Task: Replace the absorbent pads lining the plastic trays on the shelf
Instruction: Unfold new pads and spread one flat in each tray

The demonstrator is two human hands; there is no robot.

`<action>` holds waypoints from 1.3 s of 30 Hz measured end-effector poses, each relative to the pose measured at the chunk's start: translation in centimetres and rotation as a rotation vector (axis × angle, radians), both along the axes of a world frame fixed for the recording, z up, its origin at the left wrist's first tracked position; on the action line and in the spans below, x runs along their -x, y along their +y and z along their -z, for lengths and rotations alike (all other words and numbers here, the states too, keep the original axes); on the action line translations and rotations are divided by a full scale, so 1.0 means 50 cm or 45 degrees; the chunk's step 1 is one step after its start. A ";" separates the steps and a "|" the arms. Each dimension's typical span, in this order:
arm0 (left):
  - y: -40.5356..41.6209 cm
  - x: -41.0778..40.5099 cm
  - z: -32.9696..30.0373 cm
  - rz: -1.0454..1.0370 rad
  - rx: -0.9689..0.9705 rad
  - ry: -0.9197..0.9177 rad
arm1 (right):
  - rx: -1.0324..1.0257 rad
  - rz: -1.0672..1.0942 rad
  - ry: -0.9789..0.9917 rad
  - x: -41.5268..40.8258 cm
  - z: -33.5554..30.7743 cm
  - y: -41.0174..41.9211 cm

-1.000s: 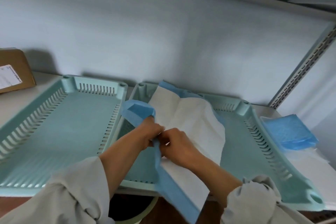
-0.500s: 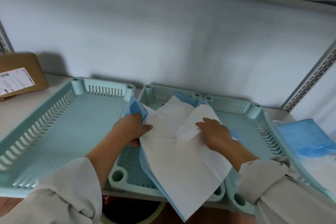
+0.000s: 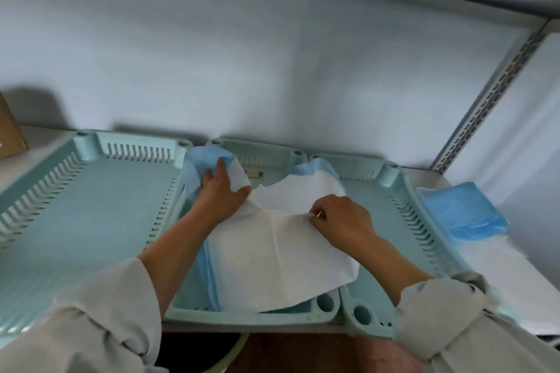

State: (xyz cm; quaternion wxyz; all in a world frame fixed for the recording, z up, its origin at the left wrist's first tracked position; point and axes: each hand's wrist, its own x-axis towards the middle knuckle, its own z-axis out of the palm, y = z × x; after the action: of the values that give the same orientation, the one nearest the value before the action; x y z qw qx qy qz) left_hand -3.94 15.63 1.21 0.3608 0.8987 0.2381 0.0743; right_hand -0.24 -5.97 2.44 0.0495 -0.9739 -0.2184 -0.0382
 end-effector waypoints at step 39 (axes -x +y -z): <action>-0.013 -0.016 -0.112 -0.110 0.326 -0.206 | -0.805 0.449 0.331 -0.126 0.035 -0.063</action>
State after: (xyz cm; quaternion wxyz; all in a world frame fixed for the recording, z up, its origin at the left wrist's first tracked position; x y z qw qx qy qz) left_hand -3.15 14.99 6.80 0.4869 0.8254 0.2542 0.1308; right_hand 6.07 -9.11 0.69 0.3674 -0.9298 -0.0170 0.0122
